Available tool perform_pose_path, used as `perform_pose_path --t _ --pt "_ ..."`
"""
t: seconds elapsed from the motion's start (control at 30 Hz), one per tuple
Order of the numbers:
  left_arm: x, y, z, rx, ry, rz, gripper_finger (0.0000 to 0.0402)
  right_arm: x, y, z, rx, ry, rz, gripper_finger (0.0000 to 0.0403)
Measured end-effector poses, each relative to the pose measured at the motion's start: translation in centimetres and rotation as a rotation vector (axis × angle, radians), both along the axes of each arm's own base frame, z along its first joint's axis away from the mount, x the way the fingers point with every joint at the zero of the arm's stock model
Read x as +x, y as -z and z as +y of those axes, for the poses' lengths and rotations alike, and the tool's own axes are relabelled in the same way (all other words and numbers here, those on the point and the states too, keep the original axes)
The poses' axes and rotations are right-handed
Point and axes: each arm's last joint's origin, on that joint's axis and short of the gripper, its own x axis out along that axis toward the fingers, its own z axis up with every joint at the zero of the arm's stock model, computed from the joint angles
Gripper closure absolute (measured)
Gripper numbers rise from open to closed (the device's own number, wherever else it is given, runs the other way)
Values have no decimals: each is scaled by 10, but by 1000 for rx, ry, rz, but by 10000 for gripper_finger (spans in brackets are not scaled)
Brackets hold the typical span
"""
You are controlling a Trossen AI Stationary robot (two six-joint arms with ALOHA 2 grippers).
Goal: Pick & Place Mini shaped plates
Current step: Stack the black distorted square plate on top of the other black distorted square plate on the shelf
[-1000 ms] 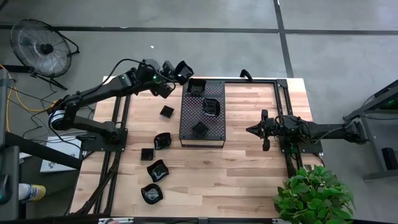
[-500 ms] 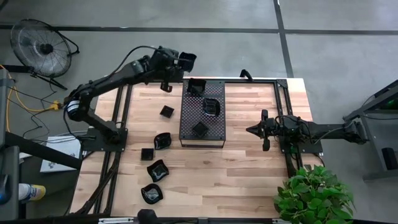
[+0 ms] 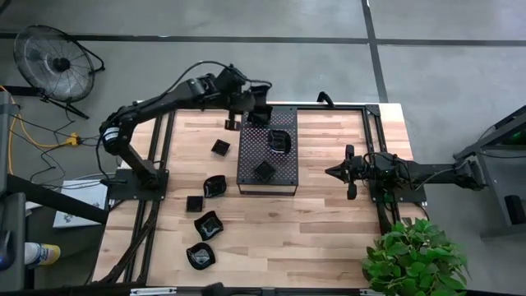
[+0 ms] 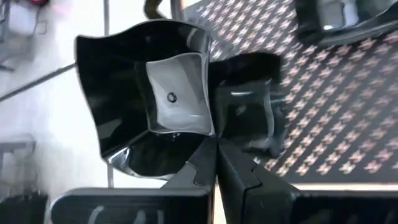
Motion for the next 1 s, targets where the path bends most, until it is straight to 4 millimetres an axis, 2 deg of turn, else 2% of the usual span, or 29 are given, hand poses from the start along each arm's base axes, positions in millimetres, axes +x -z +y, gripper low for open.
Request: perform_pose_path --t 0.13,0.4,0.77,1.0 --pt "10 2 -15 23 -8 21 399 0 0 0 0 0 0 391" --pt "17 6 -40 22 -40 62 399 0 0 0 0 0 0 391" --pt "36 32 -33 92 -95 158 399 0 0 0 0 0 0 391" --pt "32 13 -35 78 -95 155 399 0 0 0 0 0 0 391"
